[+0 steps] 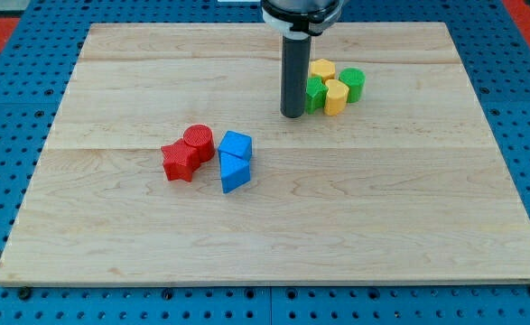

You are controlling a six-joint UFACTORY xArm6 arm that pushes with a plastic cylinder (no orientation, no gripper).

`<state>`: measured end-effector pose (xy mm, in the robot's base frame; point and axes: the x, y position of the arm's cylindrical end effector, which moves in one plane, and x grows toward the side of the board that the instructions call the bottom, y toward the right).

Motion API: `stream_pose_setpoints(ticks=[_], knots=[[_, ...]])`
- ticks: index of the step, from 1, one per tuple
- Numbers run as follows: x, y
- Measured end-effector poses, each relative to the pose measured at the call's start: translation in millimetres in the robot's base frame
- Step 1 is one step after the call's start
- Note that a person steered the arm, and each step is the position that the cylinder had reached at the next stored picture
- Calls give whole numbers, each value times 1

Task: Move the arm to the bottom of the heart

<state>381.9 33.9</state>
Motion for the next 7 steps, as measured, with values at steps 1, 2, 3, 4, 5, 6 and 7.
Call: stream_pose_setpoints(ticks=[1, 2, 3, 4, 5, 6, 7], knots=[[0, 0], [0, -1], [37, 8], [53, 8], [37, 15], [36, 16], [37, 16]])
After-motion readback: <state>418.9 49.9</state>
